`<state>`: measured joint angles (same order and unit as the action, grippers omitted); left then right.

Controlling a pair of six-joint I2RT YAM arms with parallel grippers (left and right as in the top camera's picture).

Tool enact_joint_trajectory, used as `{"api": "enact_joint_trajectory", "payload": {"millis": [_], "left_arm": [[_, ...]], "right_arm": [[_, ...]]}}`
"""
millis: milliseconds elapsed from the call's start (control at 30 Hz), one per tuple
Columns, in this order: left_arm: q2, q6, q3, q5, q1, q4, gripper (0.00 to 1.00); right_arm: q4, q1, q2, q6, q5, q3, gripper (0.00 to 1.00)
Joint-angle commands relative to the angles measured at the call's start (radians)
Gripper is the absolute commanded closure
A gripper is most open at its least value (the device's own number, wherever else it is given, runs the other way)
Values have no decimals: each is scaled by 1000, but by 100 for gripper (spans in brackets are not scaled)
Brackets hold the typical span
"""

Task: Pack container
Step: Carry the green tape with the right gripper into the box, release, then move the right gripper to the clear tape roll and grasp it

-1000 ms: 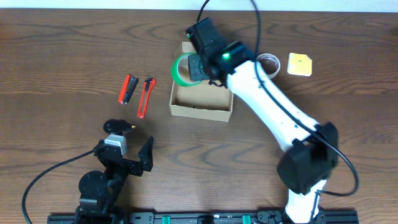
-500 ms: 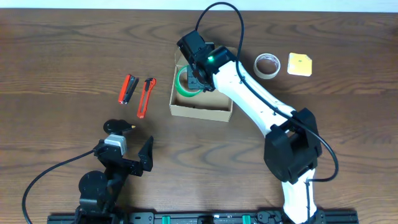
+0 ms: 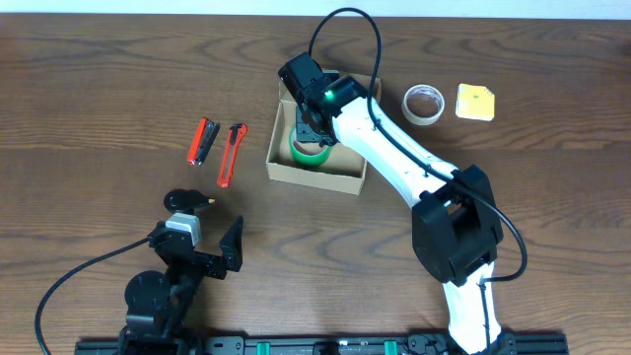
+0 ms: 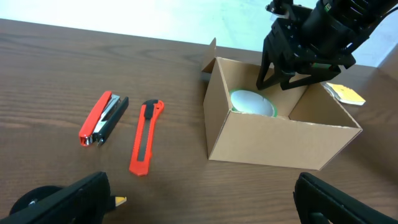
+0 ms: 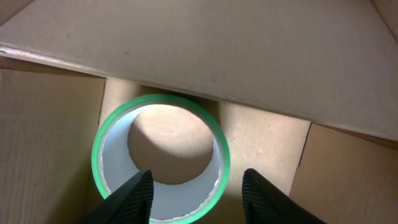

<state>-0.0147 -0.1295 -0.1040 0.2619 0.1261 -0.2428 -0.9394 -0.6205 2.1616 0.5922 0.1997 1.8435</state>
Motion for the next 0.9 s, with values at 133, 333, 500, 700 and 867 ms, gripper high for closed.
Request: {"api": "enact_joint_trajectory", "payload": {"millis": [133,333,500,700,867], "left_arm": [[8,14,25,-7,-4,-7,5],[8,14,25,-8,-4,-7,5],[8,14,25,-7,-4,-7,5],[8,14,25,-8,-4,-7,5],[8,14,25,-8,-4,-7,5]], "right_arm": [[-133,-2,-37,-11,32,84,52],[-237,91,-158,-101,82,151,51],[-266,265,-217,-138,77,151,50],[-252,459,-193,-145,20,132,49],[-190,537,-137,-145,-26,92,47]]}}
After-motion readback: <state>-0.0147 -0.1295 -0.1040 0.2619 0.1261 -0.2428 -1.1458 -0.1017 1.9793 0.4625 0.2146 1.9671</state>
